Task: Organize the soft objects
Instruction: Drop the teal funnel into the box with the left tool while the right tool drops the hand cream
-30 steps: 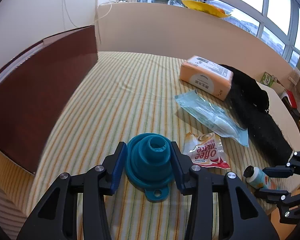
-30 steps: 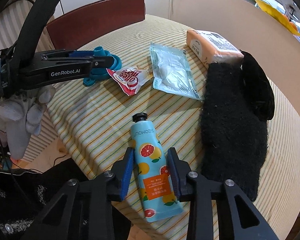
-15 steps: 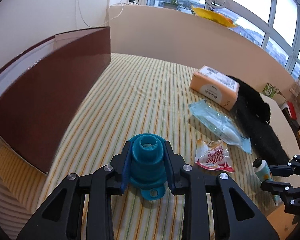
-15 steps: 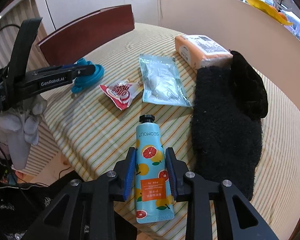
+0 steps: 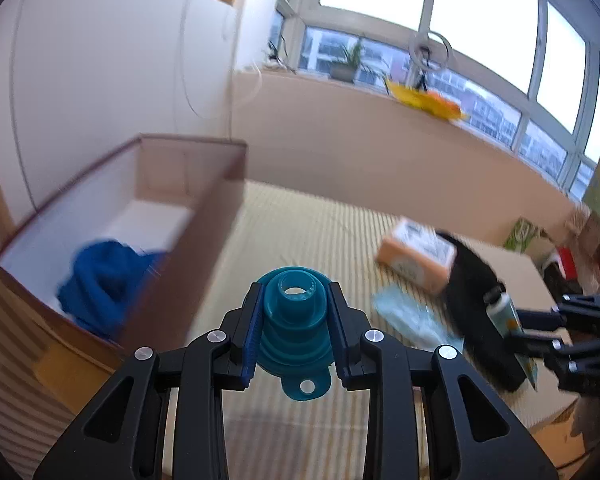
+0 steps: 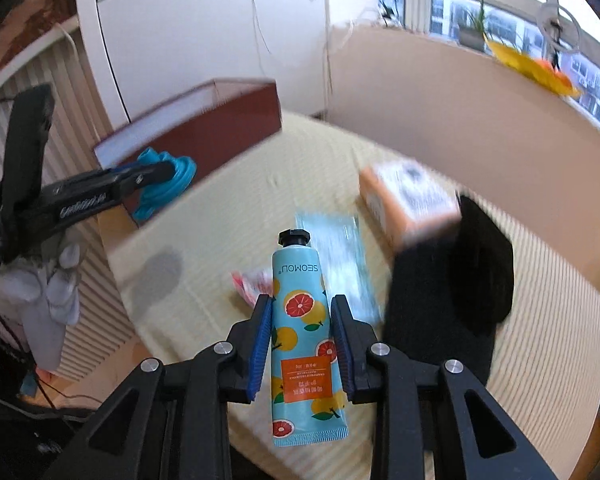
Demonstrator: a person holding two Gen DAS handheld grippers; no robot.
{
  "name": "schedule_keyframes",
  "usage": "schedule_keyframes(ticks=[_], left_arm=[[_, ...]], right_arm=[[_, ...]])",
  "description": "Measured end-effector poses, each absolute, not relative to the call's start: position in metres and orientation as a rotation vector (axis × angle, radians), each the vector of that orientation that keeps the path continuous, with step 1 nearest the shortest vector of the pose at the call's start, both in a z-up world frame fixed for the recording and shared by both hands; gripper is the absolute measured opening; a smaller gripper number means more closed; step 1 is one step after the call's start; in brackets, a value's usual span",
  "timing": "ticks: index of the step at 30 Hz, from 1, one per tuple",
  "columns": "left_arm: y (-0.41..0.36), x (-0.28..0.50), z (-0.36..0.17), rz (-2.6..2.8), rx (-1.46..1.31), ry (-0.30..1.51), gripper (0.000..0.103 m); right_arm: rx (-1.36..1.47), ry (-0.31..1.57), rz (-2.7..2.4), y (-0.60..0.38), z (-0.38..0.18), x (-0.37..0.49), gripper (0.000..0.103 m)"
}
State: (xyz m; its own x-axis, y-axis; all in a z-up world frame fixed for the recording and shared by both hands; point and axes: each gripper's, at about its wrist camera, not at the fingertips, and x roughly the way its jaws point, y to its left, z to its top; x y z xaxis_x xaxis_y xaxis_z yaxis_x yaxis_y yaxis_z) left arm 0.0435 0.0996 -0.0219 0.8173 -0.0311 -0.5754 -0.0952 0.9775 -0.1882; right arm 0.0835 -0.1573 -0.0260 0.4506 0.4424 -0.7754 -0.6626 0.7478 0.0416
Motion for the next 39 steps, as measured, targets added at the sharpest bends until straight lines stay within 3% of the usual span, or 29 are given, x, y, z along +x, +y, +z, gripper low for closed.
schedule_keyframes(ticks=[9,15,23,35,37,38,39], left_arm=[[0.179,0.041,0.013,0.188,-0.229,0.544,0.029],[0.218,0.054,0.008,0.249,-0.264,0.561,0.029],[0.239,0.073,0.003,0.294,-0.260,0.575,0.029],[0.244,0.086,-0.013,0.300,-0.255,0.619,0.029],[0.244,0.087,-0.012,0.303,-0.255,0.619,0.034],[0.245,0.086,-0.012,0.305,-0.258,0.615,0.035],[0.245,0.085,-0.011,0.304,-0.259,0.617,0.043]], right_arm=[[-0.261,0.750,0.830,-0.059,0.047,0.137,0.027],[-0.240,0.758,0.918,0.017,0.065,0.166,0.027],[-0.312,0.799,0.958,0.110,0.043,0.193,0.027],[-0.287,0.935,0.938,0.157,-0.003,0.229,0.027],[-0.279,0.948,0.941,0.160,-0.006,0.232,0.028],[-0.272,0.947,0.935,0.161,-0.007,0.234,0.030],[-0.265,0.945,0.933,0.160,-0.006,0.234,0.041]])
